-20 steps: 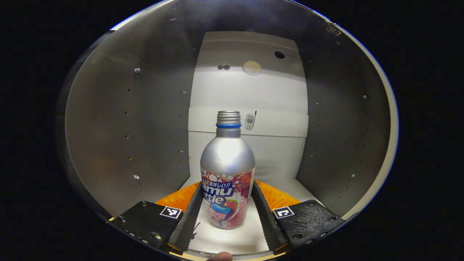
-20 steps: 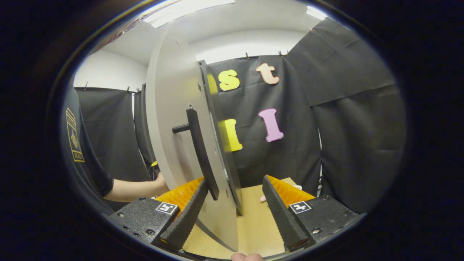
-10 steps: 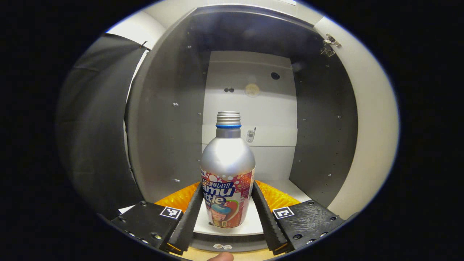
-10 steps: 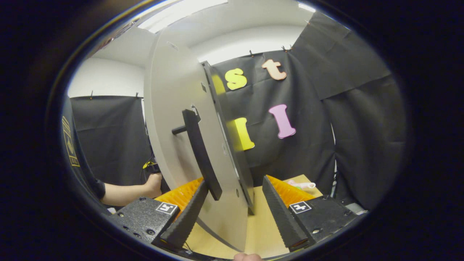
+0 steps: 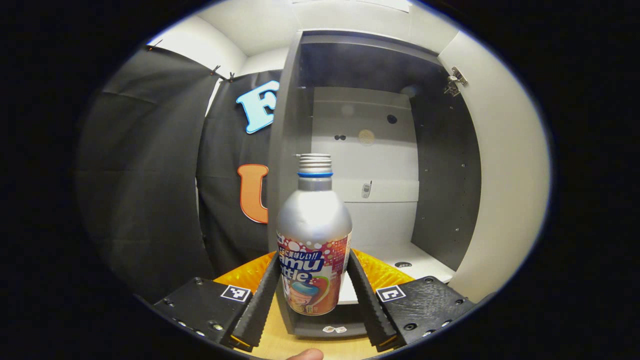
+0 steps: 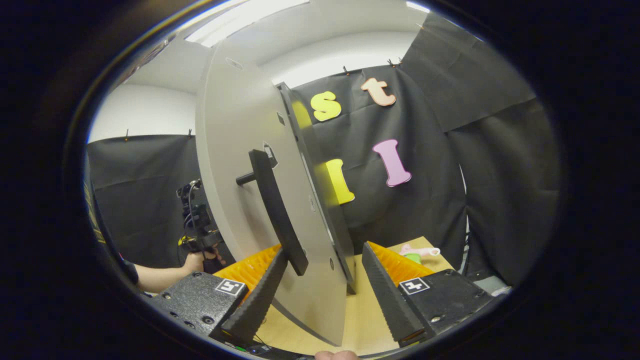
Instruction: Open the cabinet door with the right hand, grasp the bottle in the cabinet with the left hand and place it on the coaster, then close the cabinet door with the right hand.
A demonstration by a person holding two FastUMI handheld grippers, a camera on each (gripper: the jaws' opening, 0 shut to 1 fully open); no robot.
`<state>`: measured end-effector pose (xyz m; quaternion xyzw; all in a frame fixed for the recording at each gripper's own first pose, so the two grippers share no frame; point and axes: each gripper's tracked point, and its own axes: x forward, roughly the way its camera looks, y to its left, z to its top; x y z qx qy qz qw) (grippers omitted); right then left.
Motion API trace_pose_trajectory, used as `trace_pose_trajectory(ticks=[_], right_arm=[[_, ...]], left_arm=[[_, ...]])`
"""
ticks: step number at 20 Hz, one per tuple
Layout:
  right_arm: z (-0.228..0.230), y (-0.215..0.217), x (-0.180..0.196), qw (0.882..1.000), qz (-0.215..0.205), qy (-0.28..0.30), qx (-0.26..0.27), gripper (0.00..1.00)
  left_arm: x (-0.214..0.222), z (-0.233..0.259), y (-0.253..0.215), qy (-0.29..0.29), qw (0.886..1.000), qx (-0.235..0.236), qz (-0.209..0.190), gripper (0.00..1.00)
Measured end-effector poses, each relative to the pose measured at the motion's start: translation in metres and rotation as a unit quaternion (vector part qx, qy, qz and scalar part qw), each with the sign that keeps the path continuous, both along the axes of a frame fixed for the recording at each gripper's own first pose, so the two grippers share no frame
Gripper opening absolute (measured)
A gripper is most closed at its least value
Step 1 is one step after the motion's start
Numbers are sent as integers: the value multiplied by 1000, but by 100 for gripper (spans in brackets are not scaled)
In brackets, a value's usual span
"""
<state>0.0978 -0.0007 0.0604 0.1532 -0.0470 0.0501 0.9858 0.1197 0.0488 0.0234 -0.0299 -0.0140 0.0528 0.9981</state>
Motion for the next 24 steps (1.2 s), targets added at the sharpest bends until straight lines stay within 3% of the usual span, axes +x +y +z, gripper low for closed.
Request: trace_pose_trajectory(ticks=[6,17,19,24], right_arm=[[-1,1,1,1000,3,10,30,94],[-6,-1,-3,997,-31,48,50,95],[-11,-4,-7,996,-53,62,31,100],[-20,-8,-23,980,-137,84,-121,100]], left_arm=[[-23,-49,19,20,1000,12,2,76],[-63,-147,47,60,997,42,-15,76],[-69,-165,48,66,997,40,-20,76],[-80,-212,52,84,996,28,-18,76]])
